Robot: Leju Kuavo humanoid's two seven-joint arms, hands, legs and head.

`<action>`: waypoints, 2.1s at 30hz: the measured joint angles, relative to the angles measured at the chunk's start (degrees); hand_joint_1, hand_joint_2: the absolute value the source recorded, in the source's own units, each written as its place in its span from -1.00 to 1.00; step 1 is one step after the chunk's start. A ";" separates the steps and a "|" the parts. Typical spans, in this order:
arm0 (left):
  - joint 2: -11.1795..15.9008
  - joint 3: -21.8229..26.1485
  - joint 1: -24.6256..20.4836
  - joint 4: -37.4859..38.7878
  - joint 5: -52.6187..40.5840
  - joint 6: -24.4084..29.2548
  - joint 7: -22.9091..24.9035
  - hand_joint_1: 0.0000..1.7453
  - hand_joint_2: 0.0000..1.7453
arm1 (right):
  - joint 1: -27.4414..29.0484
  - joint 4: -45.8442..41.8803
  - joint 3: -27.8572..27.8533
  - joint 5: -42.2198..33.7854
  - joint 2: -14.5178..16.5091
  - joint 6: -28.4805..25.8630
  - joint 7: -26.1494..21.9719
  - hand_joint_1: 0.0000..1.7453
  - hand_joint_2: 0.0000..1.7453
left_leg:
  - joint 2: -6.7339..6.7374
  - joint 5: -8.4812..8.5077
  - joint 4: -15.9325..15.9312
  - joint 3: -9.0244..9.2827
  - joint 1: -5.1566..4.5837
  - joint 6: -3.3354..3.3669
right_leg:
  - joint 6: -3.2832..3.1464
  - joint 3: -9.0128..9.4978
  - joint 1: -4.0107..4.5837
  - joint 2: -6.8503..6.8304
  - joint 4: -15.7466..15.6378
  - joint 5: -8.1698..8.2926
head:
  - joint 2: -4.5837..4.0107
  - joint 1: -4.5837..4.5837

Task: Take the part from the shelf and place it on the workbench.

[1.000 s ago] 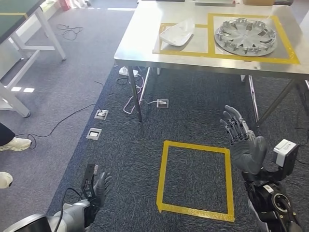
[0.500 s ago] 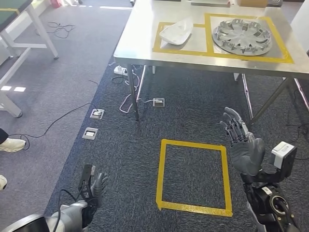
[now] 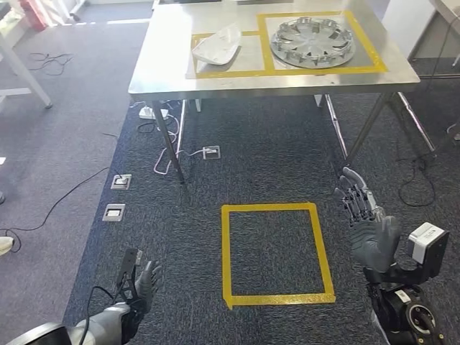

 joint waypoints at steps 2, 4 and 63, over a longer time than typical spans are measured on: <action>0.06 0.01 0.18 0.00 0.23 -0.27 0.22 -1.00 -1.00 | 0.27 -0.38 0.00 0.04 0.00 -0.30 0.22 -1.00 -1.00 | -0.81 -2.89 7.56 -3.70 0.21 -0.28 | -0.12 -0.37 -0.02 1.38 0.02 0.28 | 0.00 -0.27; 0.02 0.02 0.32 0.00 0.38 -0.44 0.38 -1.00 -1.00 | 0.50 -0.57 -0.03 0.05 0.00 -0.55 0.33 -1.00 -1.00 | -0.90 -1.82 8.17 -4.16 0.37 -0.34 | 0.02 -0.56 -0.04 2.88 0.05 0.53 | 0.00 -0.37; -2.31 -0.05 -1.14 -0.13 -3.20 -1.40 1.42 -1.00 -1.00 | 2.82 -9.66 -1.17 0.31 -1.83 -7.57 3.39 -1.00 -1.00 | -0.83 -2.45 6.67 -3.32 0.96 -1.37 | 0.57 -0.73 -0.65 1.54 0.19 0.49 | 0.00 -0.83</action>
